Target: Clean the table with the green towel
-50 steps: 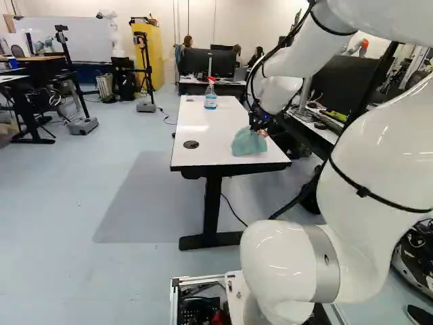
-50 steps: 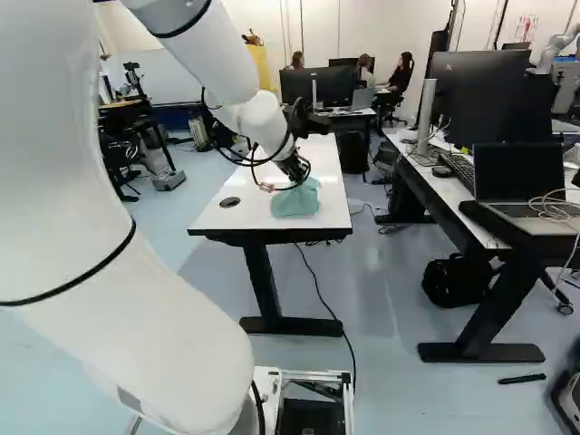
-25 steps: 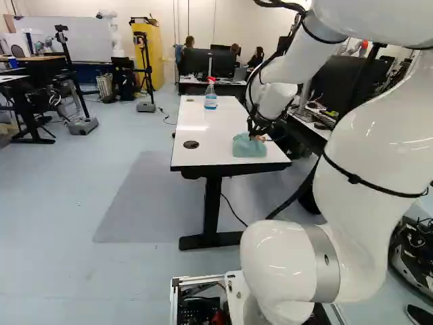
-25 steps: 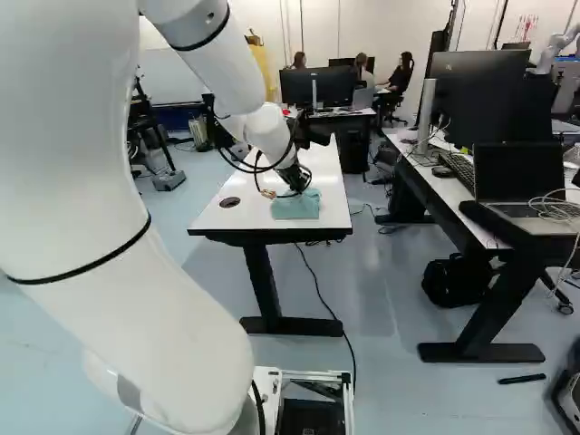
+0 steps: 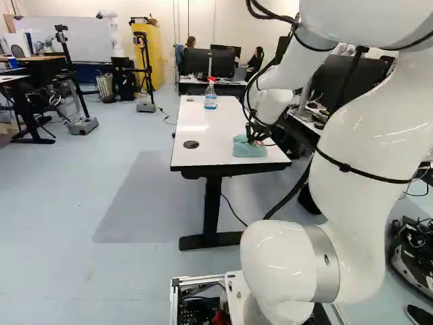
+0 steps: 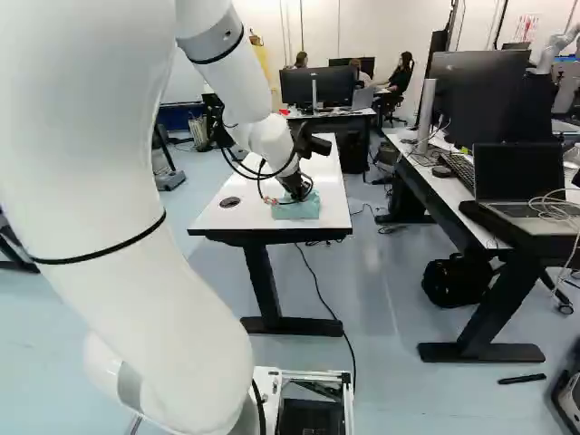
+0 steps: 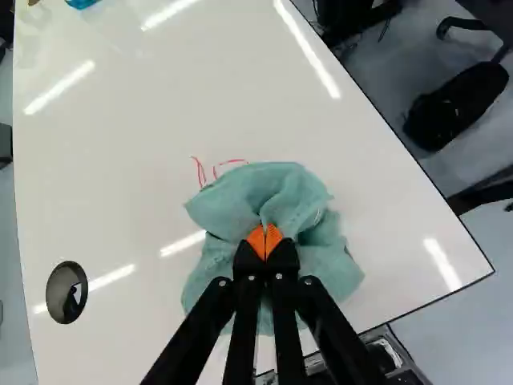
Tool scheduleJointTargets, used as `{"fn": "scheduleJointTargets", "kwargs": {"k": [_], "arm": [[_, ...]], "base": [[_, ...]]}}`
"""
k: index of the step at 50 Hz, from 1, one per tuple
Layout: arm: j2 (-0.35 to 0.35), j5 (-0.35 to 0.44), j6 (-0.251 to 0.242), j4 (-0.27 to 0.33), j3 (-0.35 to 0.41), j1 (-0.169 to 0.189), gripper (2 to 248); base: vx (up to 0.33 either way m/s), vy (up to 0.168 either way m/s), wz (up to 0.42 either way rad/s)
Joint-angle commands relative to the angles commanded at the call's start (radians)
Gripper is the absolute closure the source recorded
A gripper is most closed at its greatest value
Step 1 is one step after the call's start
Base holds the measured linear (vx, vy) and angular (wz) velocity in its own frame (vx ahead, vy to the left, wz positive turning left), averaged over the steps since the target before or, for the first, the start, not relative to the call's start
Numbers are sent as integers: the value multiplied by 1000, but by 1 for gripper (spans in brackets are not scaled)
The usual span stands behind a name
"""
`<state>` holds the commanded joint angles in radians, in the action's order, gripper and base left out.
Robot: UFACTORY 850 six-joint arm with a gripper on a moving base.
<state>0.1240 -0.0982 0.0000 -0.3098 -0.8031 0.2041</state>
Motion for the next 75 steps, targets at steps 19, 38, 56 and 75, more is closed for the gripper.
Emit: {"fn": "scheduleJointTargets", "kwargs": {"k": [19, 38, 56, 75], "arm": [[3, -12, 0, 0, -1, 0, 230], [3, -39, 0, 0, -1, 0, 230], [46, -39, 0, 0, -49, 16, 230], [134, -39, 0, 0, -151, 39, 230]], "base": [[0, 0, 0], [0, 0, 0], [0, 0, 0], [0, 0, 0]]}}
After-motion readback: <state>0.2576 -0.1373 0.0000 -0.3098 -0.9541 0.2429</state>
